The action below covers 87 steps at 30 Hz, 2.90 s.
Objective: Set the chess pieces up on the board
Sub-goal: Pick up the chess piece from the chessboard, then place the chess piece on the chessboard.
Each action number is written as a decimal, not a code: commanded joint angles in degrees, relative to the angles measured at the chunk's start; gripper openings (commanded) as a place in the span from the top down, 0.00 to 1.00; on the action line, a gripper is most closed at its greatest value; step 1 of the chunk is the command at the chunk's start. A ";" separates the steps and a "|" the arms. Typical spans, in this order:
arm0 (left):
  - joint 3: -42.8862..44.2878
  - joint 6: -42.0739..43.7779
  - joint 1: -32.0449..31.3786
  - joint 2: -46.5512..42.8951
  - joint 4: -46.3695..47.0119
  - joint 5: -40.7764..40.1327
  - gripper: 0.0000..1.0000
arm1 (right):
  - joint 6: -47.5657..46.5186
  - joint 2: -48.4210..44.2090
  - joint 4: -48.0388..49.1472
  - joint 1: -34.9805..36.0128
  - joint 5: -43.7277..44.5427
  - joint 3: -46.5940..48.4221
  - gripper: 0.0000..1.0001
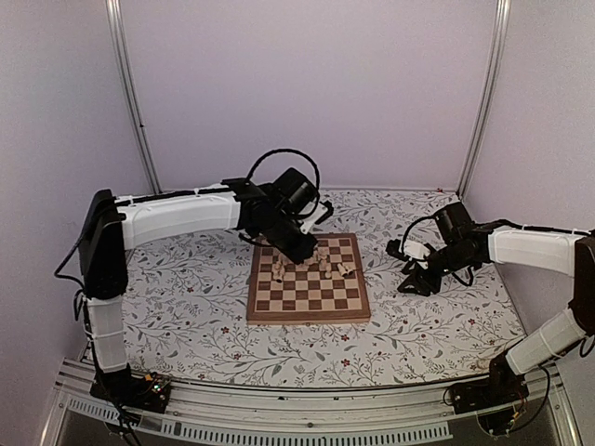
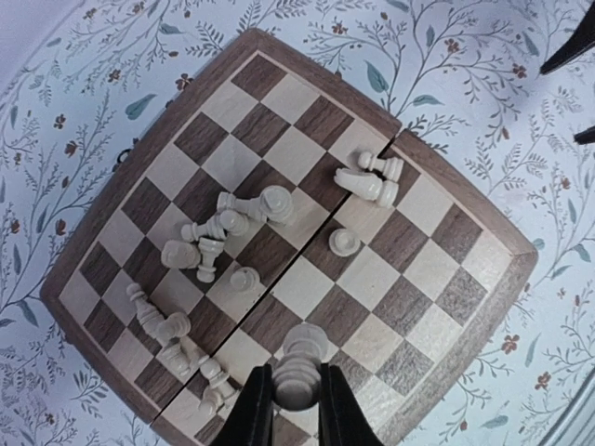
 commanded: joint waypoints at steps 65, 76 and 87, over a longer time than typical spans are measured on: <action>-17.69 -2.61 -6.69 -5.57 4.32 -2.32 0.90 | -0.57 5.01 -0.26 -0.21 -0.52 -0.09 0.48; -17.03 -2.40 -6.58 -4.93 3.43 -1.30 0.66 | -0.75 5.48 -0.59 -0.19 -1.07 0.16 0.48; -9.01 -2.41 -5.24 -9.95 3.43 -4.88 0.51 | -0.67 4.43 -0.69 -0.23 -1.57 0.26 0.48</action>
